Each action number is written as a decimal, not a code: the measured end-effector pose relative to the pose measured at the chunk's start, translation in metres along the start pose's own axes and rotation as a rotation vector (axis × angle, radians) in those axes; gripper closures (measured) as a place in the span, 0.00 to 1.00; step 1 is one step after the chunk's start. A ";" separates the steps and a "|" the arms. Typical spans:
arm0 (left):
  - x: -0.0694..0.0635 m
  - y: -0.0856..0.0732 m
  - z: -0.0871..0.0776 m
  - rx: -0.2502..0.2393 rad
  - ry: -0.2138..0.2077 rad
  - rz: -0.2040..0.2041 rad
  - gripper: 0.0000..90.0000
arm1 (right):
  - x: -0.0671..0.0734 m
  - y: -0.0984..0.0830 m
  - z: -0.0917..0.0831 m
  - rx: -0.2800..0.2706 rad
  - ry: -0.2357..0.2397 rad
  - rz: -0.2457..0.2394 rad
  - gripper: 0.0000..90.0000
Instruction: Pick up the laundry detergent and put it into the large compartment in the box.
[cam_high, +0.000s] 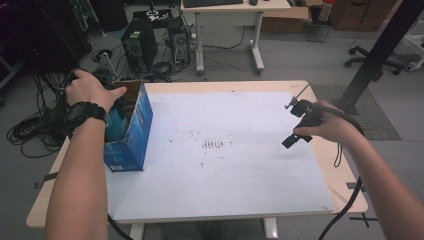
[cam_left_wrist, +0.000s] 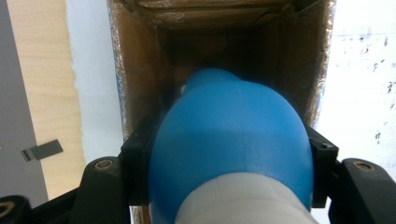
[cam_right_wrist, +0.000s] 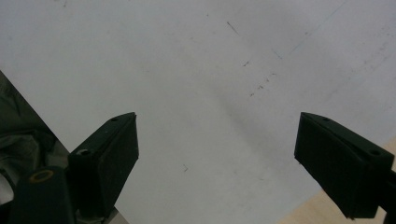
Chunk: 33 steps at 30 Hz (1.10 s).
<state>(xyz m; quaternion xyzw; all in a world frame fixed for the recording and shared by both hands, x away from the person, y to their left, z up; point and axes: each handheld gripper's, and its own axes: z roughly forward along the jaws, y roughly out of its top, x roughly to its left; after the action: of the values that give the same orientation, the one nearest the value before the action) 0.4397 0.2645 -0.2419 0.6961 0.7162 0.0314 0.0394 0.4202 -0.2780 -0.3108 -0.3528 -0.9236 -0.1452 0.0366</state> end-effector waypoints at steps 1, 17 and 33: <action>0.001 0.000 0.002 0.001 -0.002 0.000 0.42 | 0.000 0.000 0.000 0.001 0.000 0.001 0.15; 0.004 0.000 0.015 0.015 -0.006 0.001 0.42 | 0.001 0.003 0.000 0.007 -0.004 -0.002 0.15; 0.004 -0.002 0.026 0.020 -0.009 0.003 0.42 | 0.002 0.001 0.000 0.006 -0.002 -0.001 0.15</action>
<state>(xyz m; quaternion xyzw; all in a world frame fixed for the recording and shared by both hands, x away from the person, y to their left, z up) 0.4405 0.2681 -0.2677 0.6976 0.7152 0.0212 0.0356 0.4197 -0.2757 -0.3103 -0.3525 -0.9242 -0.1421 0.0367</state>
